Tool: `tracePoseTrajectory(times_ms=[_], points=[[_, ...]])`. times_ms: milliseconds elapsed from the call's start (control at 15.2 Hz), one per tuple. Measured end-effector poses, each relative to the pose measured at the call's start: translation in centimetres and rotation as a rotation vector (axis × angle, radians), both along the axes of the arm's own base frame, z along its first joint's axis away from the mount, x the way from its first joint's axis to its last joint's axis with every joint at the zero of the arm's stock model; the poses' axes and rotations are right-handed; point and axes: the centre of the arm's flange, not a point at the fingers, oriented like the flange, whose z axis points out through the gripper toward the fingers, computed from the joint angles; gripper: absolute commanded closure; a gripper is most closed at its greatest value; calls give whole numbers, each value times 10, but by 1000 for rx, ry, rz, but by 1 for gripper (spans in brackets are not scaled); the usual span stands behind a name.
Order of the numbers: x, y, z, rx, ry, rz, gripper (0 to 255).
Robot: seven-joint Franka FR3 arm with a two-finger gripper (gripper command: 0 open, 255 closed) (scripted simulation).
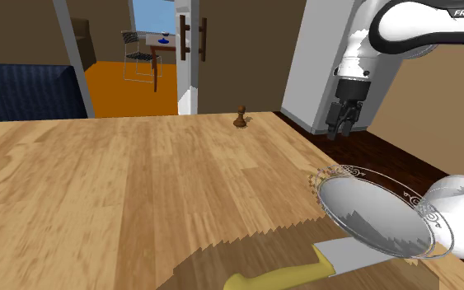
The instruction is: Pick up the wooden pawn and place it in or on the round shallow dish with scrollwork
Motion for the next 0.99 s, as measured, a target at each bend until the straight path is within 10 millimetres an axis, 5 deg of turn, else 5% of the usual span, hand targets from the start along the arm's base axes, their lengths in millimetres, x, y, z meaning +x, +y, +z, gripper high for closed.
tracePoseTrajectory(times_ms=[198,990], points=[[10,13,2,2,-1,-2,0],[110,114,45,32,-13,-26,0]])
